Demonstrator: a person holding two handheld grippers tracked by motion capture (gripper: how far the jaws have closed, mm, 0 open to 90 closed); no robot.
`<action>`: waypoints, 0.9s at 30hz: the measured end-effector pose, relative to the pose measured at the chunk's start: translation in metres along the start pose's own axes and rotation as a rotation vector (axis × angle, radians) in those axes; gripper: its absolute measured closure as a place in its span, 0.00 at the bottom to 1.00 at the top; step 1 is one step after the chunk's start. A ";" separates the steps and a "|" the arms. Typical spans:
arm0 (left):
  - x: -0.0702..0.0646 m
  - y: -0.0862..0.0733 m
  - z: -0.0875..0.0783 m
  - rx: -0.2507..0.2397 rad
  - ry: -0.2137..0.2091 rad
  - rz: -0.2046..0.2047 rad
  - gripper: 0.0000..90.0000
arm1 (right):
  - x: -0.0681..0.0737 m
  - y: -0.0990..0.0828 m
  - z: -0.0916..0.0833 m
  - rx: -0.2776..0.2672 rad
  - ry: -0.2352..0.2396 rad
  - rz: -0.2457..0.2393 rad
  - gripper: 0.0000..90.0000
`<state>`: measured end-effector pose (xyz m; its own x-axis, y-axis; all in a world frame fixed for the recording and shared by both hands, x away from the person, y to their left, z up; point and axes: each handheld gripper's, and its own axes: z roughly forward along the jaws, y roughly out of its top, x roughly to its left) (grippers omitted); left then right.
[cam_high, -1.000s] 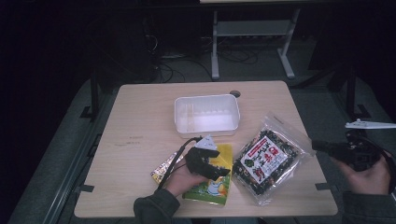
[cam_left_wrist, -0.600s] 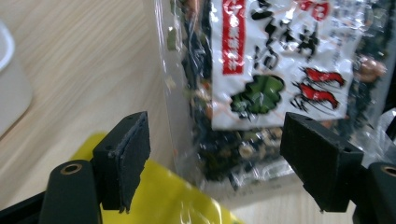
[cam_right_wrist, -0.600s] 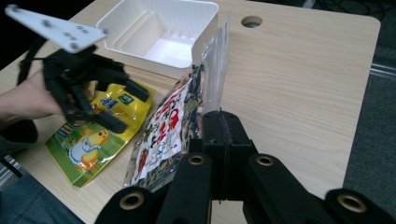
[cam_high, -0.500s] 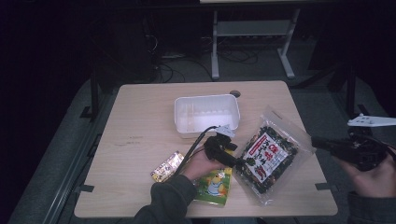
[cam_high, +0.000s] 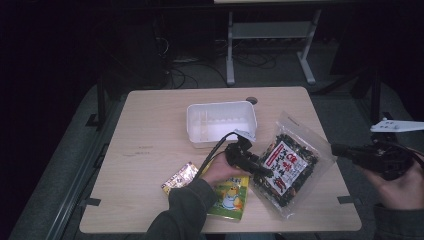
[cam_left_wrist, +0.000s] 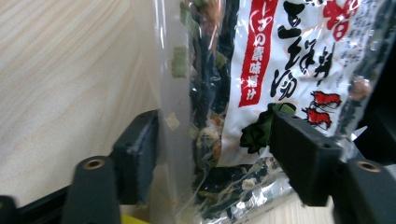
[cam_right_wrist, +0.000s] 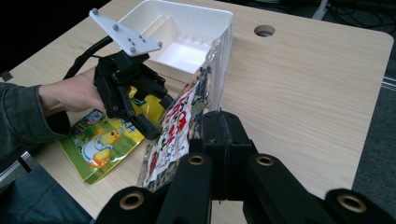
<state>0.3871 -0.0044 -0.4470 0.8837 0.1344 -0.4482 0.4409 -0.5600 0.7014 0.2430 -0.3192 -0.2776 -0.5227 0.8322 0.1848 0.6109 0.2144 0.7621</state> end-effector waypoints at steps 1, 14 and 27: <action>0.000 0.000 -0.001 -0.002 -0.007 0.001 0.40 | 0.000 0.000 0.000 0.000 0.000 0.000 1.00; -0.005 -0.005 -0.014 -0.029 -0.020 0.029 0.71 | -0.017 -0.003 0.005 -0.040 0.040 0.042 1.00; -0.015 -0.009 -0.014 -0.033 0.023 0.115 0.83 | -0.039 -0.011 0.011 -0.060 0.054 0.082 0.99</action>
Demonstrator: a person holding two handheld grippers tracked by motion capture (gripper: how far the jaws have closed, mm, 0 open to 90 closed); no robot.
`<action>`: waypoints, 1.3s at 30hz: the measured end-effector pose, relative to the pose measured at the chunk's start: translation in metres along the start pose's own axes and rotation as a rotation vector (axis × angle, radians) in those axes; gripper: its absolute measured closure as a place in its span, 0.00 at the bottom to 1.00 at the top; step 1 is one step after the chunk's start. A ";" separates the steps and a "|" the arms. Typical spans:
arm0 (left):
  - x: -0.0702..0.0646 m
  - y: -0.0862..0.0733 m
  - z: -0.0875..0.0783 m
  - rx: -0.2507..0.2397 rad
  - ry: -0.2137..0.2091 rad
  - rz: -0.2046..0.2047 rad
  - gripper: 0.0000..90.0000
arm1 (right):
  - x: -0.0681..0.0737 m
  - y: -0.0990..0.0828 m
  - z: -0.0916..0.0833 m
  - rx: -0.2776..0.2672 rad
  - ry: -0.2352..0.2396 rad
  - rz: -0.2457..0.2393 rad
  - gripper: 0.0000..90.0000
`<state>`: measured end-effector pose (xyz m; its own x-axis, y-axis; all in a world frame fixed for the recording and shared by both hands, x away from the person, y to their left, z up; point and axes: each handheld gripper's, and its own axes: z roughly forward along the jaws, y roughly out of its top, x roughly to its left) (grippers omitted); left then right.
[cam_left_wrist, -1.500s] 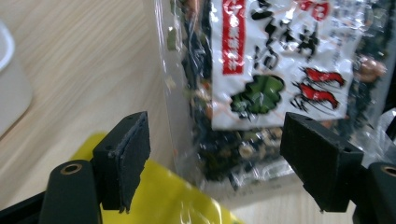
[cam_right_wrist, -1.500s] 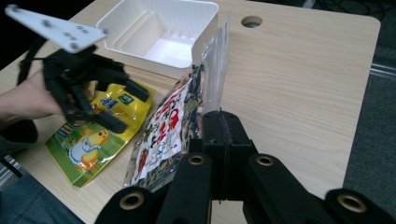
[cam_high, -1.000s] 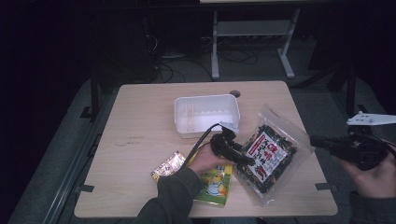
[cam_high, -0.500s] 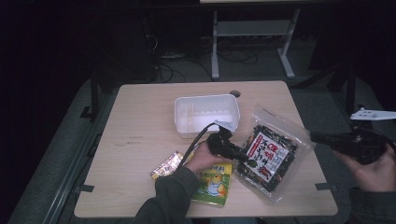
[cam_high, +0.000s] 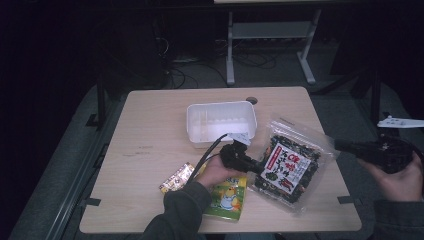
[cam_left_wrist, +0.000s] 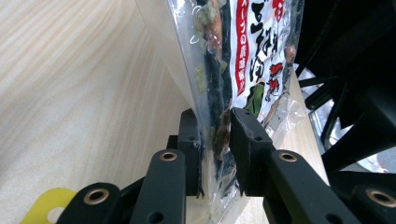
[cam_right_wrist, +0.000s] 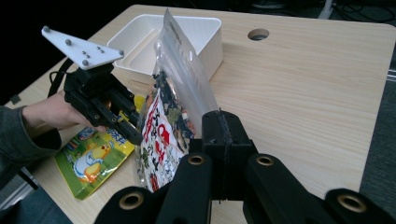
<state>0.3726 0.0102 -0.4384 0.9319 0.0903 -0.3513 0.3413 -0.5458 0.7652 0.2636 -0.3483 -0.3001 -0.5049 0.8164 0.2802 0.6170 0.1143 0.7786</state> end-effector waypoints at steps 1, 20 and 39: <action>-0.001 0.000 0.000 -0.002 0.010 0.012 0.84 | -0.002 -0.001 0.000 -0.003 0.000 0.004 0.99; -0.006 -0.003 0.001 -0.038 0.020 0.036 0.89 | -0.029 -0.023 0.027 -0.009 0.143 0.051 0.71; -0.005 -0.007 -0.003 -0.054 0.033 0.027 0.87 | -0.023 -0.042 0.060 0.030 0.283 0.047 0.84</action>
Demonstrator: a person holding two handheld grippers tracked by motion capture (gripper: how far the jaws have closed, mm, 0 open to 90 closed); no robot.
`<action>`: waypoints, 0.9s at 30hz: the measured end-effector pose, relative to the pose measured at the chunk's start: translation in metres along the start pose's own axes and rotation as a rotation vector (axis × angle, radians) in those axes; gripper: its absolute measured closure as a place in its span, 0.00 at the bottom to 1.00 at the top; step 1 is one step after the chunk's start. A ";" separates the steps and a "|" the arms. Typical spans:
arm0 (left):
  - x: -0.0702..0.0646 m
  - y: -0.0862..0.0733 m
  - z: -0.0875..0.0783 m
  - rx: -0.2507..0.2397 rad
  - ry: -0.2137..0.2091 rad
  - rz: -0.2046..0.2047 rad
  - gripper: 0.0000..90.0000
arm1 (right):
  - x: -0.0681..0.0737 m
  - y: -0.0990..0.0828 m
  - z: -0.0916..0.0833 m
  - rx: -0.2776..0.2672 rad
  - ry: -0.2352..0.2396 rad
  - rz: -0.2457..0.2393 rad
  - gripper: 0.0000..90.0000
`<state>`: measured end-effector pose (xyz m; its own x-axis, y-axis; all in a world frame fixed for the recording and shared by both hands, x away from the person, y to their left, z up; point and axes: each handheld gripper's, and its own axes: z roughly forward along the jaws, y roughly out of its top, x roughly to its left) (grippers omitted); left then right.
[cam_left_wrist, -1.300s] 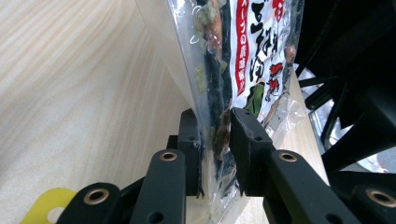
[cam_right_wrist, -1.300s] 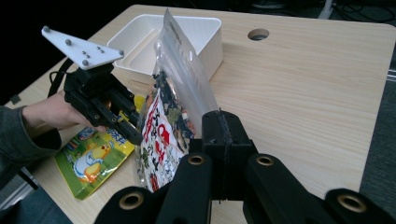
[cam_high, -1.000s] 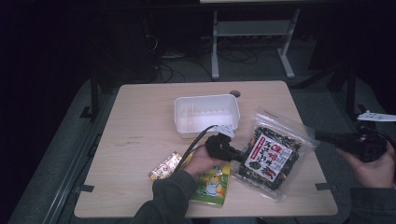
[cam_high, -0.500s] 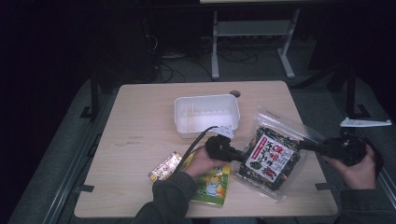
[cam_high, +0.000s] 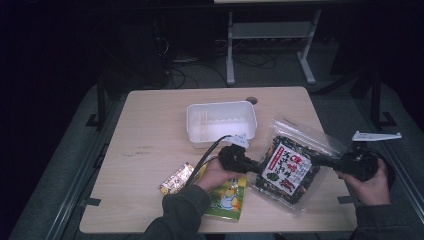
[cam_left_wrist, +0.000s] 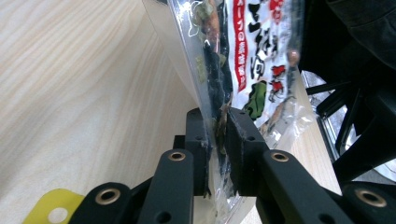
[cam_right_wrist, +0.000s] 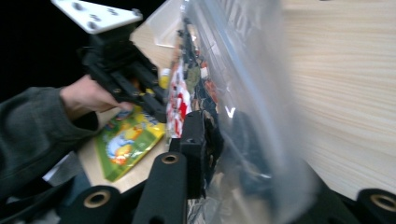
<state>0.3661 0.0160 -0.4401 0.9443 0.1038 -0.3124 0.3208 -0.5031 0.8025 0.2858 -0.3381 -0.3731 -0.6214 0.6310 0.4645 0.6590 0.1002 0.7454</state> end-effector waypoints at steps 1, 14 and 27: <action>0.000 0.000 0.000 0.000 0.000 0.000 0.86 | 0.000 0.000 0.000 0.000 0.000 0.000 0.84; -0.015 -0.008 -0.032 0.009 0.114 0.011 0.63 | 0.037 0.026 -0.023 0.014 -0.026 -0.095 0.87; -0.038 -0.034 -0.073 0.059 0.202 0.023 0.46 | 0.052 0.055 -0.011 -0.023 -0.039 -0.157 0.87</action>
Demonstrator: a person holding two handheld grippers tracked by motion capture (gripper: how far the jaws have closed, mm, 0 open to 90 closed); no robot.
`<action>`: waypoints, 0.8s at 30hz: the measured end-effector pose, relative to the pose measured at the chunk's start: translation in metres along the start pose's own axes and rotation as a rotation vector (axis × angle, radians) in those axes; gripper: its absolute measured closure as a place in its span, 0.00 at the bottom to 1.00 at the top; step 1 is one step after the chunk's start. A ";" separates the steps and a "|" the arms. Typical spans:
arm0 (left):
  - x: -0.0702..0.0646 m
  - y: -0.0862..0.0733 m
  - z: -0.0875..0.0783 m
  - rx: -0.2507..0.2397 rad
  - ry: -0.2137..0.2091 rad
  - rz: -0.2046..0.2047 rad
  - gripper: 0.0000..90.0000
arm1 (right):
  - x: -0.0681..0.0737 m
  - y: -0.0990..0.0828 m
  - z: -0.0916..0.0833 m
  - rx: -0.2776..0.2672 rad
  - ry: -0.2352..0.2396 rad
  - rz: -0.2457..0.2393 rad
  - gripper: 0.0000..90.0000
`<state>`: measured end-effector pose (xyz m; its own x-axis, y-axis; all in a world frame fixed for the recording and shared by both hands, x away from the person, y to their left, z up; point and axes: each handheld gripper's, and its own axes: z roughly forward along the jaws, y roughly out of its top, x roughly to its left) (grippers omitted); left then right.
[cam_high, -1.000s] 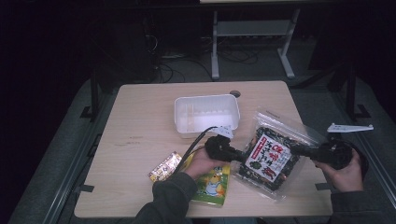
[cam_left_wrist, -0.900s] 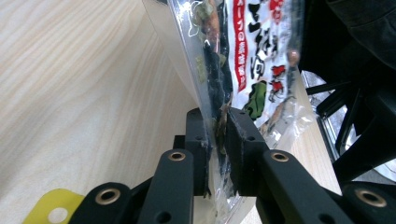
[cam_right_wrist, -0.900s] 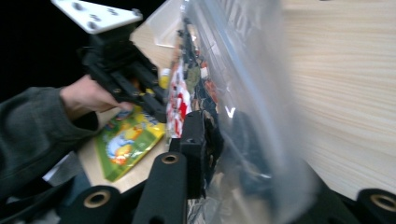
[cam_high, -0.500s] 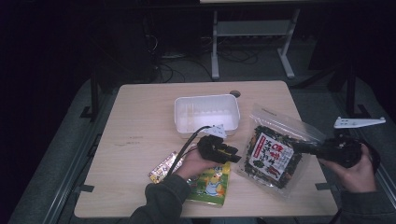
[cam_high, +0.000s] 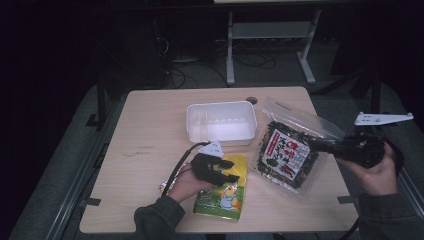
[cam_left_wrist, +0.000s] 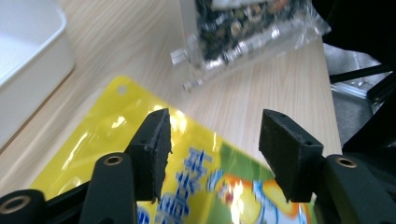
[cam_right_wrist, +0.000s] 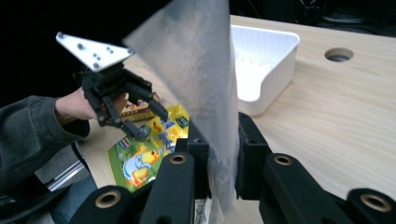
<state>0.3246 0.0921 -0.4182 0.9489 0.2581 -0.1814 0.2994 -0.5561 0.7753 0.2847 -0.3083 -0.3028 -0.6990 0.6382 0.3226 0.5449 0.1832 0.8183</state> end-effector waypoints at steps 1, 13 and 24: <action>0.000 0.000 0.000 0.000 0.000 0.000 0.45 | 0.000 0.003 0.002 -0.002 0.001 -0.005 0.87; -0.001 -0.030 -0.036 0.004 0.070 -0.036 0.39 | 0.005 0.047 0.033 -0.025 -0.002 -0.066 0.87; 0.003 -0.056 -0.064 -0.032 0.124 -0.081 0.37 | 0.009 0.089 0.076 -0.045 -0.007 -0.119 0.87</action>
<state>0.3040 0.1743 -0.4231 0.9018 0.3975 -0.1695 0.3691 -0.5047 0.7804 0.3622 -0.2296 -0.2637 -0.7541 0.6194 0.2182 0.4366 0.2247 0.8712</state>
